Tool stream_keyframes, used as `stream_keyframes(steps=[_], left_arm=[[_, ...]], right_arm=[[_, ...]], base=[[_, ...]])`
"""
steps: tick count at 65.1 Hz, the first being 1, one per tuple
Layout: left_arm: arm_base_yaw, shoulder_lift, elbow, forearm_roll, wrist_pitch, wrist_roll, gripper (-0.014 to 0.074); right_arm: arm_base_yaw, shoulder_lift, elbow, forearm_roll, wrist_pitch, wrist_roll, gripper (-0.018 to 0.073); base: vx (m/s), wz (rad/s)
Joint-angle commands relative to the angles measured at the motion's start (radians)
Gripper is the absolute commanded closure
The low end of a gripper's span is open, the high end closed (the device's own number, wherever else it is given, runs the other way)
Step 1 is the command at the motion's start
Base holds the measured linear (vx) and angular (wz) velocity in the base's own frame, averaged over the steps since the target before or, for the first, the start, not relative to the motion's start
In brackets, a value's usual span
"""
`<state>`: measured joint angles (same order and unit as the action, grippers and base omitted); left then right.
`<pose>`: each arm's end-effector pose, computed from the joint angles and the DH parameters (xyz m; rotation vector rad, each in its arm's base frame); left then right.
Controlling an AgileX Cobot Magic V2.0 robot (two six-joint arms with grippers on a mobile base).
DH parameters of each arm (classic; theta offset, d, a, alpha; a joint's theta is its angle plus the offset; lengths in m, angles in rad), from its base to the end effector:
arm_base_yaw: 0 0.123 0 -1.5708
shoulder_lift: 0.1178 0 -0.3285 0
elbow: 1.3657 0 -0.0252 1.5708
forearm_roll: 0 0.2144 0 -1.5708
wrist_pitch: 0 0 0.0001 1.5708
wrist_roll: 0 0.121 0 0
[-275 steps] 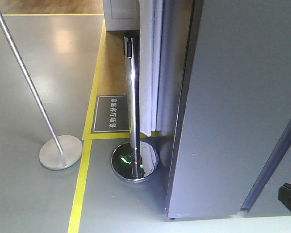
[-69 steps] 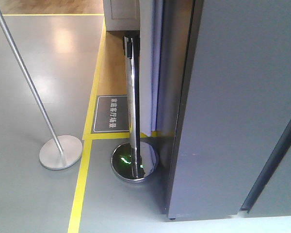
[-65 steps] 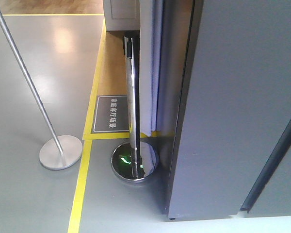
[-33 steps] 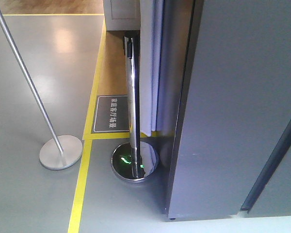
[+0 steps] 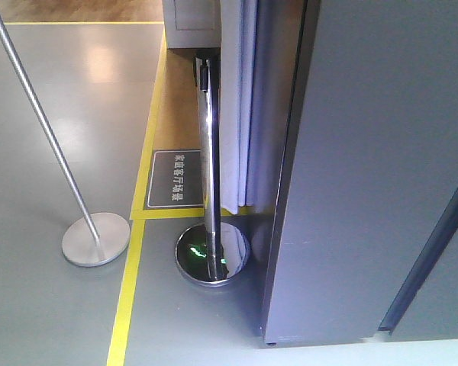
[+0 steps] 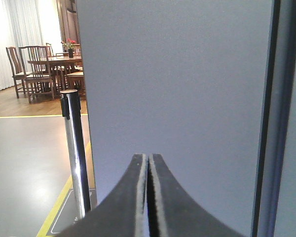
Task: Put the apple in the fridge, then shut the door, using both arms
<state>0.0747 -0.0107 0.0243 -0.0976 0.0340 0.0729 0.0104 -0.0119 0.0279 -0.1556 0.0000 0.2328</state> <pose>0.0063 0.0001 0.2038 -0.0734 1.5293 0.0373 0.0061 0.0000 0.2067 0.0501 1.4991 0.0705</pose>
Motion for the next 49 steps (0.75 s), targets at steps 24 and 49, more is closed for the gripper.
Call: stream_keyframes(steps=[24,49], left_arm=[[0.001,-0.015,-0.018,-0.007,-0.077,-0.012,0.0605],[0.001,-0.015,-0.018,-0.007,-0.077,-0.012,0.0605]], right_arm=[[-0.001,-0.008,0.003,-0.009,-0.078,-0.002,0.0562],[-0.001,-0.008,0.003,-0.009,-0.076,-0.002,0.0562]], base=[[0.00,0.00],[0.00,0.00]])
